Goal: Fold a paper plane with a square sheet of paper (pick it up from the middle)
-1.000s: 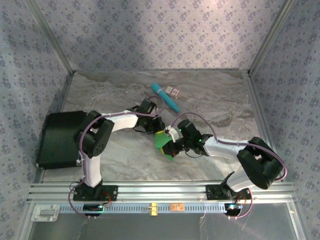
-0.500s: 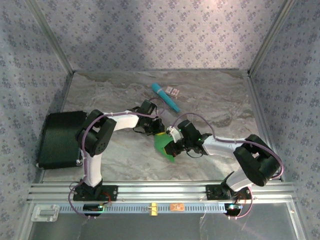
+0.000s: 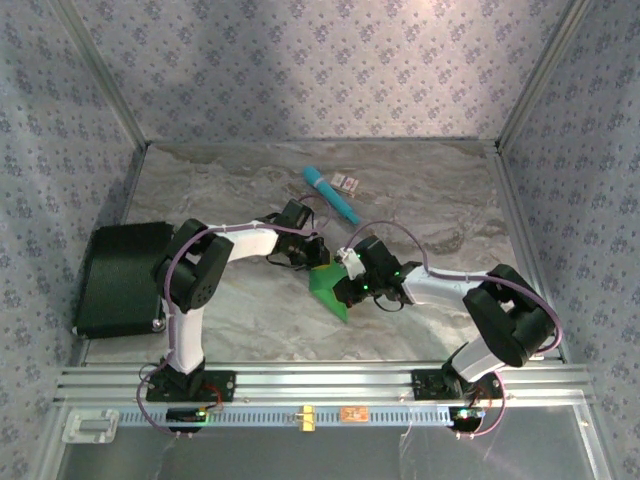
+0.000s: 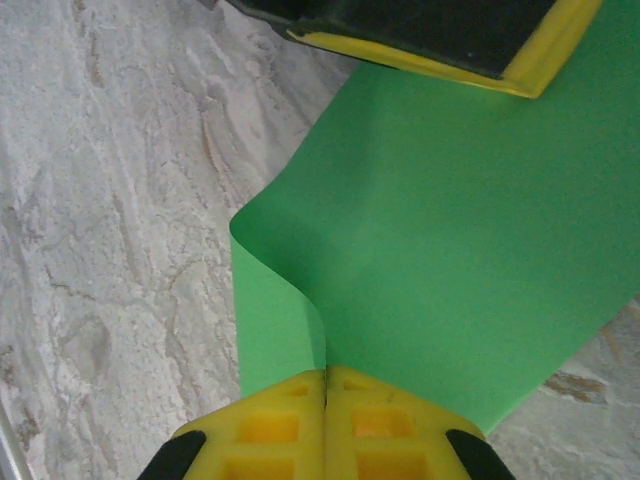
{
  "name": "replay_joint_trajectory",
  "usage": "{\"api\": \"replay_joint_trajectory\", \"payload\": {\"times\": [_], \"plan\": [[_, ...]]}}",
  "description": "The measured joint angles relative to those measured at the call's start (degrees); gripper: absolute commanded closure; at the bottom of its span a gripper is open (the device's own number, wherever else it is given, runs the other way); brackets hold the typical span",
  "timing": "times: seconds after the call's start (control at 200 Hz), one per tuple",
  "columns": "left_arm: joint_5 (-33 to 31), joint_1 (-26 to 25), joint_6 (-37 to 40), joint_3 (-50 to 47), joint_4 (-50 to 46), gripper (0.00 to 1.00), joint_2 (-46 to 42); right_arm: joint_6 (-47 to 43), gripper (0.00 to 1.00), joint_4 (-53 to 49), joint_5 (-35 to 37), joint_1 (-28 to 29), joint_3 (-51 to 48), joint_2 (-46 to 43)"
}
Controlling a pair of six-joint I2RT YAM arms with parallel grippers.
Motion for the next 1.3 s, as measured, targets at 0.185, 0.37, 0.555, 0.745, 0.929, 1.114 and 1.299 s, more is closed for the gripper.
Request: {"api": "replay_joint_trajectory", "payload": {"times": [0.185, 0.37, 0.555, 0.745, 0.929, 1.114, 1.299], "plan": [[0.0, 0.0, 0.0, 0.0, 0.0, 0.88, 0.0, 0.0, 1.00, -0.9, 1.5, 0.0, 0.1, 0.8], [0.0, 0.0, 0.0, 0.0, 0.0, 0.88, 0.0, 0.0, 1.00, -1.5, 2.4, 0.3, 0.8, 1.6], [0.0, 0.0, 0.0, 0.0, 0.0, 0.88, 0.0, 0.0, 1.00, -2.2, 3.6, 0.6, 1.0, 1.8], [0.0, 0.0, 0.0, 0.0, 0.0, 0.88, 0.0, 0.0, 1.00, -3.0, 4.1, 0.8, 1.2, 1.9], [0.0, 0.0, 0.0, 0.0, 0.0, 0.88, 0.0, 0.0, 1.00, -3.5, 4.7, 0.9, 1.2, 1.9], [0.0, 0.0, 0.0, 0.0, 0.0, 0.88, 0.0, 0.0, 1.00, -3.5, 5.2, 0.9, 1.2, 1.9], [0.0, 0.0, 0.0, 0.0, 0.0, 0.88, 0.0, 0.0, 1.00, -3.5, 5.2, 0.9, 1.2, 1.9]]}}
